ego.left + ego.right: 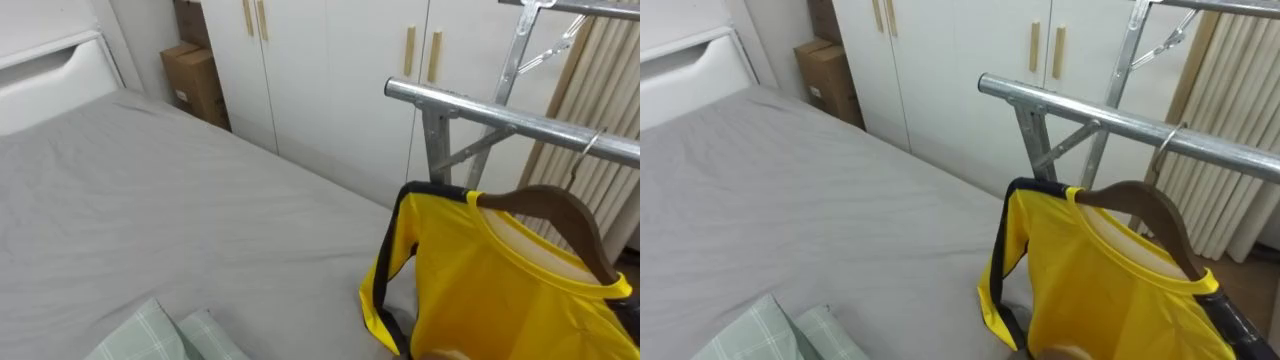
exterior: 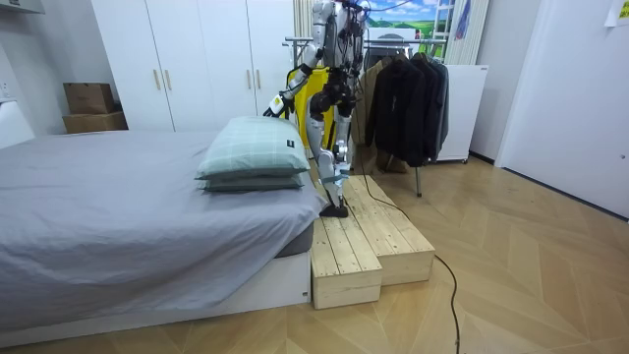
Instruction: Hang clothes
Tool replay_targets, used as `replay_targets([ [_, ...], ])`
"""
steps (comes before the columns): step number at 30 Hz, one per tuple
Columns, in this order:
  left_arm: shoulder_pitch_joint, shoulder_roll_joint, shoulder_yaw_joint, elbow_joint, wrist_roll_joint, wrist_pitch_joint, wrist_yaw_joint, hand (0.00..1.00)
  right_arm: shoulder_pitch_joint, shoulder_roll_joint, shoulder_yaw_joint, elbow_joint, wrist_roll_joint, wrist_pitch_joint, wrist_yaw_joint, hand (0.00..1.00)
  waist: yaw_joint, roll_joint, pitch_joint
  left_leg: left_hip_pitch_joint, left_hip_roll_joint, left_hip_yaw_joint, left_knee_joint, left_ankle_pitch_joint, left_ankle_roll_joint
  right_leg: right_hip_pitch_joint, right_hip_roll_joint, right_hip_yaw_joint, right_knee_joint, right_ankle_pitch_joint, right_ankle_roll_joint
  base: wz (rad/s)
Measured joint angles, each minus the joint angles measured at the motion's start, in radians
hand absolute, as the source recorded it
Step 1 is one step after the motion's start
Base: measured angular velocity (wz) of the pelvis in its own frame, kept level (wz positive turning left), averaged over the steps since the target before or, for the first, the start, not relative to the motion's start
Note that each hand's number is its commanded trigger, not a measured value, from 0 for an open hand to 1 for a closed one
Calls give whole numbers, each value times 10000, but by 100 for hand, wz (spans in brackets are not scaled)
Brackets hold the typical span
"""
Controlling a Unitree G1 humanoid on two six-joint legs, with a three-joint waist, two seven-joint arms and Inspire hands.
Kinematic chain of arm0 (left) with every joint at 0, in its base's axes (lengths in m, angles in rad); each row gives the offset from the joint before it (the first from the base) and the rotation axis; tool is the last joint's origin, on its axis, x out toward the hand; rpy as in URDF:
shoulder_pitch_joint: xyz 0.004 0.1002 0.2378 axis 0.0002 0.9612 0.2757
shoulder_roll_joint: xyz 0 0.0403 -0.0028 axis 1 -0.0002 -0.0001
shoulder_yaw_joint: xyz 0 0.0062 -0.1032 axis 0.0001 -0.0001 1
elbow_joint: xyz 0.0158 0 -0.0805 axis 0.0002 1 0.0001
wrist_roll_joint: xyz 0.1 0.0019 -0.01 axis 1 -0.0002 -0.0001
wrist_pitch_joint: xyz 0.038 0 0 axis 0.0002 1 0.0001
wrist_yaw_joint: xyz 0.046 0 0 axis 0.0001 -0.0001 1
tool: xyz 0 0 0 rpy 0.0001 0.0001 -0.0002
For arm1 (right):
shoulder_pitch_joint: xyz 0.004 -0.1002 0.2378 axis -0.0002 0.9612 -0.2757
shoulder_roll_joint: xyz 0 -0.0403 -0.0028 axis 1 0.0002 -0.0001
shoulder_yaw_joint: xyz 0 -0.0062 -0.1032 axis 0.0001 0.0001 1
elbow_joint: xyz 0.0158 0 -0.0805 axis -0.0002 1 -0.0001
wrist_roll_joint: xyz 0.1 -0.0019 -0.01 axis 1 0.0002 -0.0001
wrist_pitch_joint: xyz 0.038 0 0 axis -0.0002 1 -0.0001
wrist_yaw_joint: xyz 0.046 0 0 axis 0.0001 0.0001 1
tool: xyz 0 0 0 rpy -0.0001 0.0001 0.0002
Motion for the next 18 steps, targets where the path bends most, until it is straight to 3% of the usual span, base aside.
replay_targets([
  [2,0,-99,-3,28,3,23,-135,0,401,92,-231,23,12,103,-153,0,-201,5,2,-53,-16,-317,-14,81,15,25,-241,-330,513,17,29,57],
  [4,2,-179,-2,56,6,33,-243,0,821,249,-840,161,34,112,-317,0,-631,-12,16,-47,42,-907,-38,178,126,-43,-621,-190,1615,45,65,114],
  [5,2,-230,-3,67,4,34,-365,0,1147,344,-1331,238,208,124,-455,0,-981,86,83,64,146,-1841,-135,258,221,-584,-889,1110,3072,226,48,135],
  [6,-1,-254,44,9,14,29,-391,0,1475,520,-1660,238,617,147,-584,0,-984,151,61,16,396,-3029,-130,263,215,-1501,-626,2915,3431,-166,117,105],
  [7,3,-251,192,-36,23,6,-390,0,1489,584,-1667,243,763,208,-613,0,-992,143,61,-191,479,-3428,-23,260,209,-1979,-390,3683,2916,-358,185,47],
  [8,-2,-235,665,-30,20,-23,-389,0,1355,701,-1675,206,678,313,-659,0,-1125,155,2,-727,643,-3797,244,191,81,-2625,-234,5082,1266,258,214,44],
  [9,-75,-221,853,49,-74,-28,-373,0,1539,780,-1751,149,478,361,-820,0,-1290,-131,10,-814,607,-3791,360,-34,-171,-2682,-526,5668,480,1996,707,60],
  [10,-74,-248,811,130,-176,-28,-368,0,1697,778,-1769,142,324,450,-961,0,-1256,-54,-9,-720,715,-3723,374,-186,-210,-2523,-418,5454,489,2026,736,84],
  [11,-74,-248,758,255,-463,-28,-370,0,1787,762,-1817,167,116,641,-1256,0,-1213,-24,39,-540,797,-3465,361,-174,-204,-2095,-430,4850,388,2024,732,87],
  [12,-74,-235,770,336,-768,-27,-370,0,1748,710,-2037,139,-130,713,-1380,0,-1213,-8,58,-517,721,-3396,278,-139,-145,-1720,-452,4551,199,1993,782,88],
  [15,27,-150,859,626,-1740,18,-369,0,1189,614,-2638,73,-268,710,-1609,0,-873,17,47,-620,367,-3995,21,-78,27,-1543,-559,4854,102,1754,1321,66],
  [16,99,-91,979,749,-1750,102,-368,0,1092,616,-2678,-14,-242,691,-1638,0,-777,63,23,-674,345,-4052,21,-41,51,-1529,-559,4868,10,1768,1348,31],
  [18,362,427,1297,1376,-1732,361,-333,0,736,645,-2232,-142,-252,636,-1556,0,-405,136,10,-900,287,-4390,23,89,91,-1477,-577,4630,-190,1764,1370,40],
])
